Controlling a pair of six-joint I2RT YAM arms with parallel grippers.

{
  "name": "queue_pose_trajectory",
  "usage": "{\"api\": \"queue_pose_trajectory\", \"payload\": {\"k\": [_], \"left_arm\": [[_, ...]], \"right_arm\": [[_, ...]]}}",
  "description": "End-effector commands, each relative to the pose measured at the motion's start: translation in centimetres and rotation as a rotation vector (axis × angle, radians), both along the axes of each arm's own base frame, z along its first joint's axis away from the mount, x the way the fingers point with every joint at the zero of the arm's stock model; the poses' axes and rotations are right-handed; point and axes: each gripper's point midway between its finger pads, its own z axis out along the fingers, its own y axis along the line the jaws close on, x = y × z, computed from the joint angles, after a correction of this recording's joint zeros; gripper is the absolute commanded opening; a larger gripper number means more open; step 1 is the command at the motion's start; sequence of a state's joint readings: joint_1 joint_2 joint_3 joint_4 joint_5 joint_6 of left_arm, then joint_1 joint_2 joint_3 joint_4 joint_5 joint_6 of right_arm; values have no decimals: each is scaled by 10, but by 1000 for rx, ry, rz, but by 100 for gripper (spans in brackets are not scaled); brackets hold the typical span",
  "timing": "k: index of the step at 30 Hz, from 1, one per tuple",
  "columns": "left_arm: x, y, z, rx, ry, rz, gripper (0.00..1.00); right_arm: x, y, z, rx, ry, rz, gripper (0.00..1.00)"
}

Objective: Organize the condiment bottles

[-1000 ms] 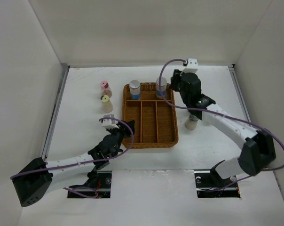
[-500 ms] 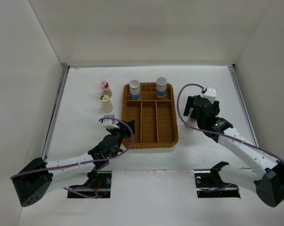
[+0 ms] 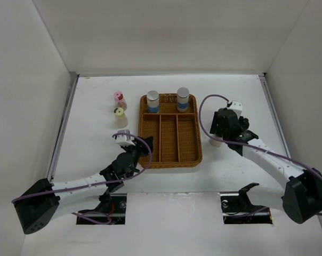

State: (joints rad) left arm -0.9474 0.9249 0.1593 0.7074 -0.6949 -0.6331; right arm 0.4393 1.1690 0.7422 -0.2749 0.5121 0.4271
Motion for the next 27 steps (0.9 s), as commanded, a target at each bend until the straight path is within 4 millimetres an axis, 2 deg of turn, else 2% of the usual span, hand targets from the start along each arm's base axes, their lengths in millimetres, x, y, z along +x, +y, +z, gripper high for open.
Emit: {"api": "queue_pose_trajectory", "payload": {"k": [1,3,5,9,12,15,19,23,27], "left_arm": [[3,-8,29,-78,-48,-12,52],[3,-8,28,-78,-48,-12,52],[3,-8,29,-80,-50,-12,52],[4,-9,27,-74,-44,-12,52],[3,-8,28,-84,-45,-10,52],[4,-7,28,-87,-44,-7,52],[4,-6,27,-90,-42,-6,52],[3,-4,29,-96,-48,0,52],[2,-3,31,-102,-54,-1,52]], "right_arm": [[14,8,13,47,-58,3,76],[16,5,18,47,-76,-11,68],[16,0,32,42,-119,-31,62],[15,3,83,20,-233,-26,57],[17,21,117,45,-302,21,55],[24,57,139,94,-342,108,55],[43,123,157,184,-390,247,54],[58,185,165,232,-402,360,54],[76,227,157,232,-378,424,53]]}}
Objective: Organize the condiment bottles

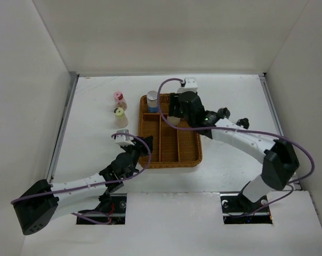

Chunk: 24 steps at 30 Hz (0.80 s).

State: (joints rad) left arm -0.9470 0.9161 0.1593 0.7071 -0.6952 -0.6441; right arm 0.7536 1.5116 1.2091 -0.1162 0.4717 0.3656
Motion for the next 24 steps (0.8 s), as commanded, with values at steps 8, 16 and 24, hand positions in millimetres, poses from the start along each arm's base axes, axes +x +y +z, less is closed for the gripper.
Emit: {"api": "queue_pose_trajectory", "payload": {"k": [8,16,24], "left_arm": [[2,-1,30,-86,-56,3,52],[2,-2,28,-83,-49,4,52],[3,-2,27,-81,-47,6,52]], "right_arm": [[37,68,16,88,-76,79,53],[42,73,-27,27,-18,70,54],[44,78,-45,-10,-25,42,65]]}}
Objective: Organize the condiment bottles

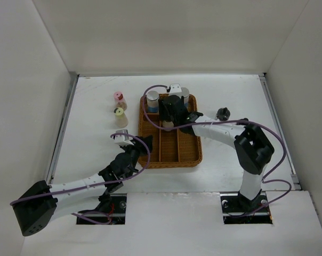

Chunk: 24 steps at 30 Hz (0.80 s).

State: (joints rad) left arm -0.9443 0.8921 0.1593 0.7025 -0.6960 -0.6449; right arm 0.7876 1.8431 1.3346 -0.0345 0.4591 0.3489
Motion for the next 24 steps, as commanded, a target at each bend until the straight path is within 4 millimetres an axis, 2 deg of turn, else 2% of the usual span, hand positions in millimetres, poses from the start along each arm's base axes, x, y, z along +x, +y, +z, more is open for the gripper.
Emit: {"api": "queue_pose_trajectory", "payload": {"k": [1,3,5,9,13,15,17,21,22,24], "left_arm": [[3,-3,21,-62,-35,2,52],[4,-4,20,-58,-32,2,52],[3,-5,20,-59,-32,-1,52],[3,-4,20,-61,-33,1,52],[3,-4,21,-64,-36,-2,52],[3,-4,22,-67,-38,-2,52],[3,-4,21,-64,-36,-2,52],[2,-7,21,-62,-34,-12,52],[2,-7,21,-62,-34,-13,52],[3,-7,20,-58,-31,-10,52]], "right_arm": [[11,22,38,87,-111,-7,70],[9,23,40,90,-113,-4,80],[8,21,48,103,-120,-6,86],[-1,12,70,136,-145,-14,91],[-15,-7,96,175,-180,-26,91],[-21,-33,104,190,-198,-70,87],[-26,-66,103,188,-206,-128,78],[-32,-144,86,176,-191,-275,42],[-36,-162,80,173,-184,-316,39],[-42,-195,68,158,-167,-392,39]]}}
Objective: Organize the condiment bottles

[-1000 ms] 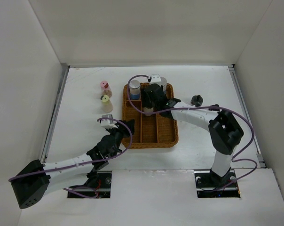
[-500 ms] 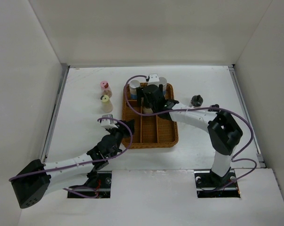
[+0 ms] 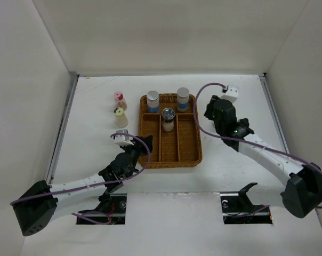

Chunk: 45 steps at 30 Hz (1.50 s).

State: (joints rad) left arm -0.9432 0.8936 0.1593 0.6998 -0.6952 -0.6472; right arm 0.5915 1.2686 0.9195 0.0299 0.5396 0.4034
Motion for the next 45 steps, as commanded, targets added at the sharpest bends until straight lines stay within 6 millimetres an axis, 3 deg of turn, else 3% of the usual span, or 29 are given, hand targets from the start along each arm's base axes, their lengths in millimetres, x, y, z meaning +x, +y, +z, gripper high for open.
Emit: {"api": "queue_pose_trajectory", "payload": {"k": [1,6,9,12,18,23,28,31,34,38,45], "left_arm": [[3,-7,20,-58,-32,-9,52],[3,-9,19,-57,-30,-15,53],[4,-10,18,-53,-26,-15,53],[4,-11,17,-49,-23,-20,54],[5,-13,15,-41,-18,-24,54],[5,-13,13,-38,-15,-23,54],[5,-13,12,-34,-12,-23,54],[6,-14,11,-32,-10,-21,54],[6,-14,10,-28,-8,-22,54],[7,-15,9,-28,-5,-21,54],[7,-13,13,-41,-13,-15,54]], "right_arm": [[-9,-49,-23,-8,45,-135,42],[-10,-97,-59,-87,141,-246,77],[-5,-105,-73,-100,177,-258,87],[11,-107,-72,-93,167,-242,90],[38,-109,-75,-114,171,-210,88],[46,-107,-82,-118,181,-211,81],[51,-108,-78,-119,160,-221,57],[45,-108,-56,-117,102,-231,52],[32,-88,-23,-106,29,-185,50],[8,-45,11,-72,-43,-74,50],[-21,54,37,-20,-84,159,50]]}}
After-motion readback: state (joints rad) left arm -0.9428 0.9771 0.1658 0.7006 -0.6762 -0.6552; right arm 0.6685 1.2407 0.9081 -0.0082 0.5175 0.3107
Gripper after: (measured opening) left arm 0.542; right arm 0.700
